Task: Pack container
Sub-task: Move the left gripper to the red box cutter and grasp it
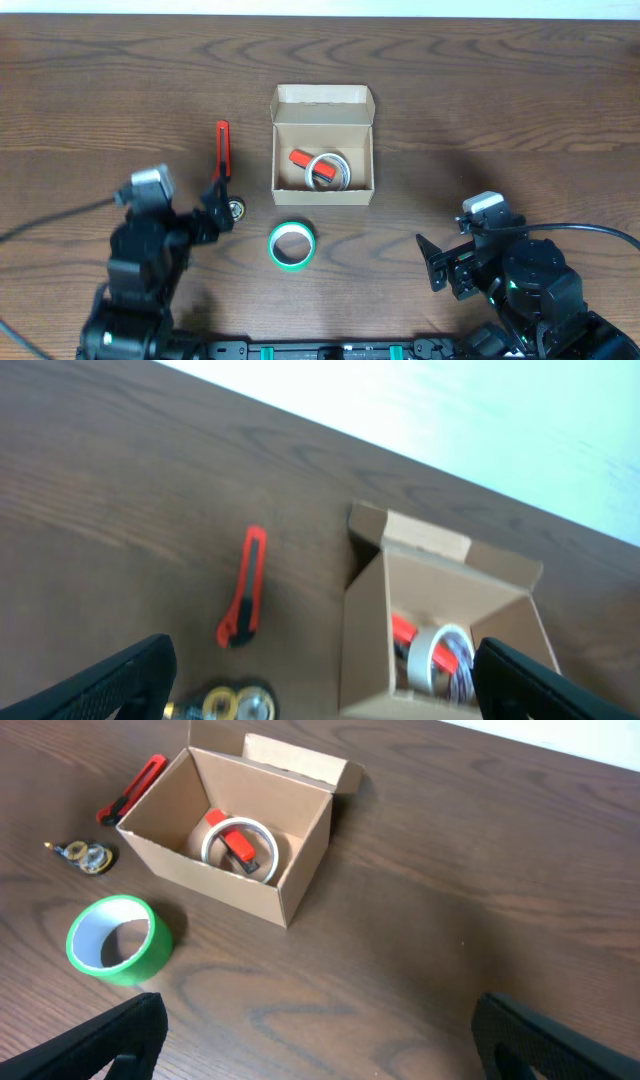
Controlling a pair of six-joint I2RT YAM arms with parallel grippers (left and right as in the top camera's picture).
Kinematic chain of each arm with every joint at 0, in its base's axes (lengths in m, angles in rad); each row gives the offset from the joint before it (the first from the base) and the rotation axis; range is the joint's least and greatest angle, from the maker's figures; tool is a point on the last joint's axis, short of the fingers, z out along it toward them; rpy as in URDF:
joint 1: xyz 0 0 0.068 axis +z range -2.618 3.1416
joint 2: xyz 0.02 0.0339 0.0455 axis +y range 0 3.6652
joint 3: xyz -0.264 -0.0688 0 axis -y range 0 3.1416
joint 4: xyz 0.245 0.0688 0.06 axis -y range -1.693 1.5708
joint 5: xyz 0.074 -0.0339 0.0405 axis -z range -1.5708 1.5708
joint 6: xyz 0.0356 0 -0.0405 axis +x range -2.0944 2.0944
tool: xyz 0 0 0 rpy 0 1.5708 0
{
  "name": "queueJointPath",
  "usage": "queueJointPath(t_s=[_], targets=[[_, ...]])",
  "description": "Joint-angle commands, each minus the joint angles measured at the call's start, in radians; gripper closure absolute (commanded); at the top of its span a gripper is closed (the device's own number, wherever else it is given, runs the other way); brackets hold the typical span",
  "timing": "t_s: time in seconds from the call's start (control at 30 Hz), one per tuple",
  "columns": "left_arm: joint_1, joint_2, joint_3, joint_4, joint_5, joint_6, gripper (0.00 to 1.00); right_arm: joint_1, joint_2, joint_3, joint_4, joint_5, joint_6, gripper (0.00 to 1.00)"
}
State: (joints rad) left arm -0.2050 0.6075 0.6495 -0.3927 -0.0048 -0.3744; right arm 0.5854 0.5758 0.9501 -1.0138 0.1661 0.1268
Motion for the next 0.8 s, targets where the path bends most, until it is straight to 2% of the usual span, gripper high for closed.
queueJointPath(t_s=[0.0,0.17,0.33,0.77], targets=[[-0.004,0.146,0.114,0.0,-0.035,-0.003,0.05,-0.01,-0.002,-0.006,0.0,0.009,0.018,0.01],[-0.004,0.341,0.228,-0.005,0.009,-0.003,0.05,-0.01,-0.002,-0.006,0.0,0.009,0.018,0.01],[-0.002,0.491,0.339,-0.079,0.025,-0.008,0.05,-0.01,-0.002,-0.006,0.0,0.009,0.018,0.01],[0.184,0.882,0.728,-0.532,0.076,0.014,0.05,-0.01,-0.002,-0.006,0.0,0.009,0.018,0.01]])
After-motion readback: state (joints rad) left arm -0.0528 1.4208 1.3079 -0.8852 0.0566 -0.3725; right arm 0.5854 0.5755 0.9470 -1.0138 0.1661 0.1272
